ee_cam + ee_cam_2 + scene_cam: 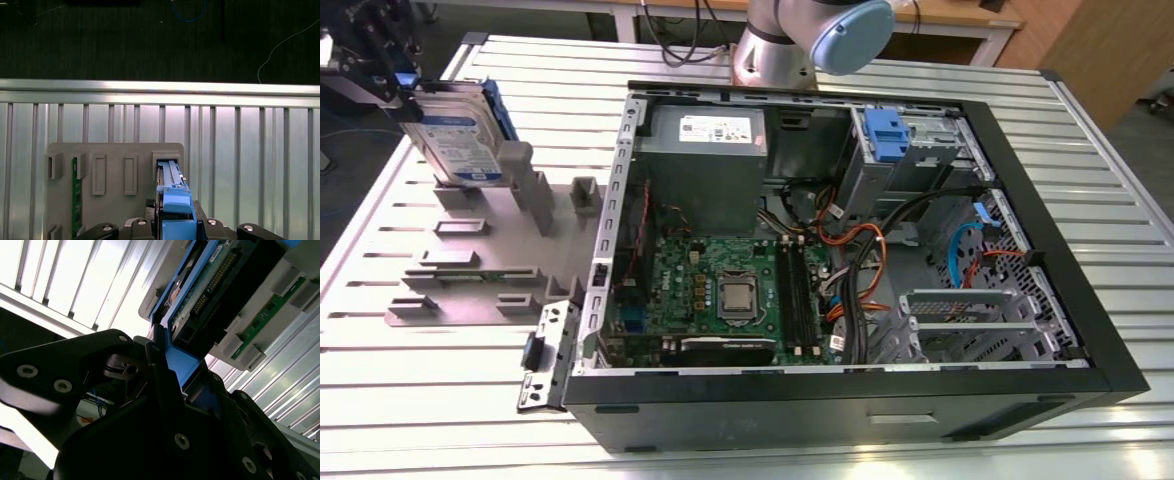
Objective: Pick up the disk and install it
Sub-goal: 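Pick up the disk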
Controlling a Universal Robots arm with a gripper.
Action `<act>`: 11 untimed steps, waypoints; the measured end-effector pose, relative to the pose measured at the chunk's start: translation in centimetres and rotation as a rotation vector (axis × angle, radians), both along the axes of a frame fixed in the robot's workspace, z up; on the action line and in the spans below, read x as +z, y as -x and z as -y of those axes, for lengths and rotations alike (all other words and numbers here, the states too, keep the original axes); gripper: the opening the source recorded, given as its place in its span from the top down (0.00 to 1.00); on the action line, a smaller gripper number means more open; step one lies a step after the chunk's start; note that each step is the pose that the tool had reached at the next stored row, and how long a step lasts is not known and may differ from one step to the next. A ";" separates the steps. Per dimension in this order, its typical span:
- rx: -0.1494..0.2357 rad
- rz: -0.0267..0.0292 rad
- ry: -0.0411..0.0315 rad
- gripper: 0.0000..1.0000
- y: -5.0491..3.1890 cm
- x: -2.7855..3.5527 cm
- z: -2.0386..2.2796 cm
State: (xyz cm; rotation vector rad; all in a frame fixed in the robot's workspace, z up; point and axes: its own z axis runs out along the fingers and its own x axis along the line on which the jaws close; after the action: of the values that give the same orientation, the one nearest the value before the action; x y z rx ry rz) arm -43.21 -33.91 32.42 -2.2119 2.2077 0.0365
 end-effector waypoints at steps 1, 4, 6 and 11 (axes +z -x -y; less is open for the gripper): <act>0.000 -0.0001 0.0000 0.64 0.00 0.05 0.00; 0.000 0.0001 0.0000 0.64 0.00 0.20 0.00; 0.000 0.0002 0.0000 0.64 0.00 0.32 0.00; 0.000 0.0003 -0.0001 0.64 0.00 0.65 0.00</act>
State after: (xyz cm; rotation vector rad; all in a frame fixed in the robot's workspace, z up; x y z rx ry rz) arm -43.21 -33.91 33.06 -2.2116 2.2076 0.0363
